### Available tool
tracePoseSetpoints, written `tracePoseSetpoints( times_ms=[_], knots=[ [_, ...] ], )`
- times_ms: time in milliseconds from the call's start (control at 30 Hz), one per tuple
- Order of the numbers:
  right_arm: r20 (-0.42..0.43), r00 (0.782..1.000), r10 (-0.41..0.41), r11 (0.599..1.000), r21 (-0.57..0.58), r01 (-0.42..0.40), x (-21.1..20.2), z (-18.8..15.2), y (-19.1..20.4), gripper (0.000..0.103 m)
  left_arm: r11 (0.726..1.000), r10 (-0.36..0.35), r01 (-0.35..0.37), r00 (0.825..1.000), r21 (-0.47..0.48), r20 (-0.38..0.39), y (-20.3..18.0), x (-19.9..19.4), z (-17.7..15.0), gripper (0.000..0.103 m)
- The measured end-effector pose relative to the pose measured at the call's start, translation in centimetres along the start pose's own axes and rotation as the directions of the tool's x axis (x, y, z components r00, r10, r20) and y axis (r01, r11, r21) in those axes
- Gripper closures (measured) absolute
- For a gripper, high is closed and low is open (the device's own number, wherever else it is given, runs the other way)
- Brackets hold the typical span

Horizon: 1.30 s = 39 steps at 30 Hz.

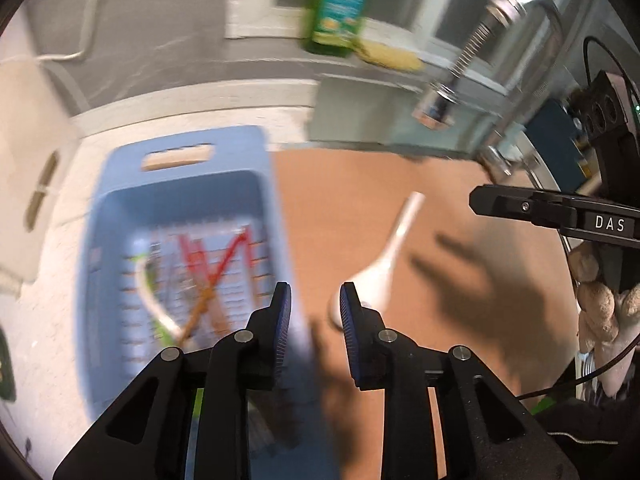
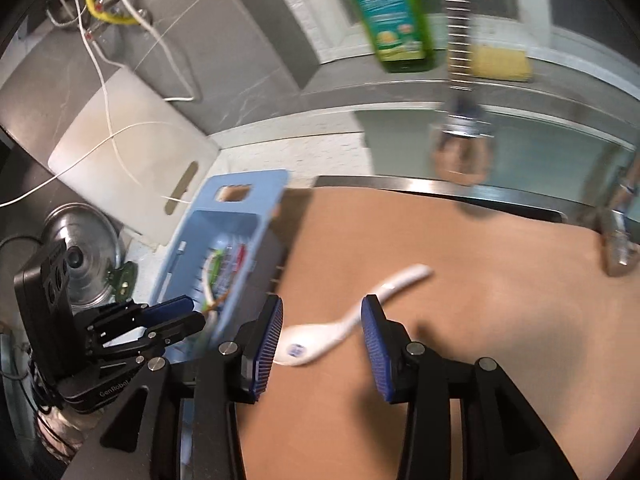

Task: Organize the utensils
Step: 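Move both tools back over the white ceramic spoon on the board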

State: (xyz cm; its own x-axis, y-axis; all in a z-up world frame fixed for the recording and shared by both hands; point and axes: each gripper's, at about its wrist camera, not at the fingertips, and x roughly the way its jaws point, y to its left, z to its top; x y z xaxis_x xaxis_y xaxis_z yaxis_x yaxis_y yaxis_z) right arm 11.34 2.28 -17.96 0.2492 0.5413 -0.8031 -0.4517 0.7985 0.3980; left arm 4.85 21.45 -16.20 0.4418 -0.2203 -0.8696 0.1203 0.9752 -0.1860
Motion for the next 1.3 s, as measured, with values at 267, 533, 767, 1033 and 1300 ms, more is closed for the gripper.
tracePoseSetpoints(
  times_ms=[267,533,767,1033,1300],
  knots=[
    [-0.008,0.999,-0.04,0.997,0.063,0.04,-1.8,-2.1,-4.6,0.064,0.993,-0.046,0.058,0.992,0.106,-0.117,-4.4,4.7,1.9,0.068],
    [0.015,1.0,-0.006,0.98,0.197,0.003,-3.6,-3.5,-8.6,0.064,0.989,-0.009,0.049,0.962,0.142,-0.274,-5.0,9.1,3.2,0.067],
    [0.025,1.0,0.0,0.969,0.249,-0.006,-4.3,-4.9,-10.5,0.064,0.982,0.012,0.055,0.937,0.181,-0.348,-5.7,10.8,3.1,0.067],
    [0.036,0.999,-0.005,0.966,0.26,-0.005,-5.5,-5.3,-11.6,0.064,0.978,0.009,0.066,0.934,0.197,-0.358,-6.9,11.2,2.9,0.067],
    [0.024,1.0,0.014,0.967,0.253,-0.02,-5.6,-5.6,-11.5,0.064,0.97,-0.015,0.101,0.932,0.22,-0.362,-9.4,10.7,2.1,0.069]
  ],
)
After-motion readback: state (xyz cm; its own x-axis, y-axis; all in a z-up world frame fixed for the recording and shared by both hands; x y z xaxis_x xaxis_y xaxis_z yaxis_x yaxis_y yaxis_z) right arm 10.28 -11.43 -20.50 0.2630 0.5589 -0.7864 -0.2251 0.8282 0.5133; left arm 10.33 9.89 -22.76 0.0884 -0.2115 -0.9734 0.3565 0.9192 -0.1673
